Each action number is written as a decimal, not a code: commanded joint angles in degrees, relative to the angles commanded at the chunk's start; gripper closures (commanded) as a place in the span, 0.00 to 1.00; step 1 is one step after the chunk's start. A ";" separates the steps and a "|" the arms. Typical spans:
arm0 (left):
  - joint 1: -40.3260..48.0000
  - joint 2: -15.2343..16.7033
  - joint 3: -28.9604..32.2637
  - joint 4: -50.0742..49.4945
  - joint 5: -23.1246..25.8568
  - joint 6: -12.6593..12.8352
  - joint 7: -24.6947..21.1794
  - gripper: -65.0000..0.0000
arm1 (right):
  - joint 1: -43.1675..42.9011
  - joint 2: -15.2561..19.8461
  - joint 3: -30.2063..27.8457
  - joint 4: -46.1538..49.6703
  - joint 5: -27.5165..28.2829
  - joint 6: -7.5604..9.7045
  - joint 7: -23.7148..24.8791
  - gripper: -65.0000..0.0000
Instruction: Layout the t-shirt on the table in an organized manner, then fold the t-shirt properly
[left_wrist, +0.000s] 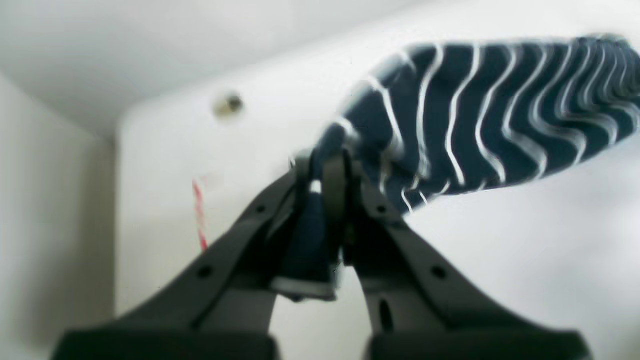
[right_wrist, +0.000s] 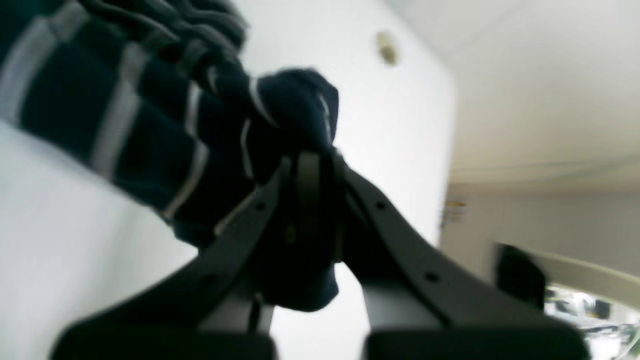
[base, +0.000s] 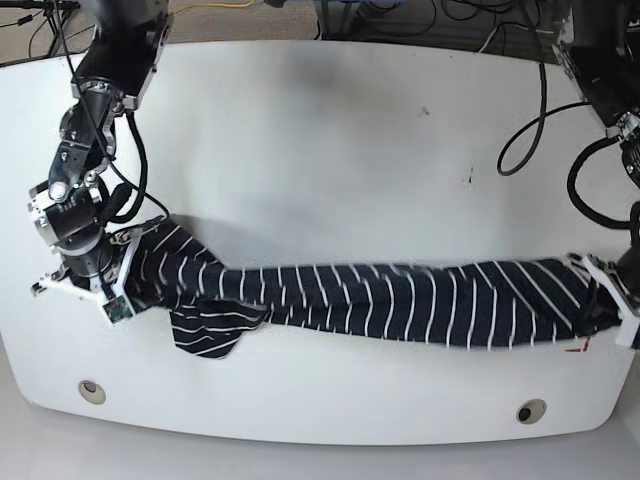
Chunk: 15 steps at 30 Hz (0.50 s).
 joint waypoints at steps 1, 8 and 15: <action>3.08 0.00 -1.76 0.09 -1.14 0.00 0.00 1.00 | -1.67 -0.44 0.18 0.00 0.00 0.00 0.00 1.00; 16.35 -0.53 -8.70 0.26 -6.24 -0.09 0.00 1.00 | -9.32 -1.14 1.58 0.09 0.00 0.00 0.00 1.00; 28.04 -0.53 -13.54 -0.09 -6.95 -0.09 -0.09 1.00 | -15.91 -4.75 6.07 0.18 0.00 0.00 0.00 1.00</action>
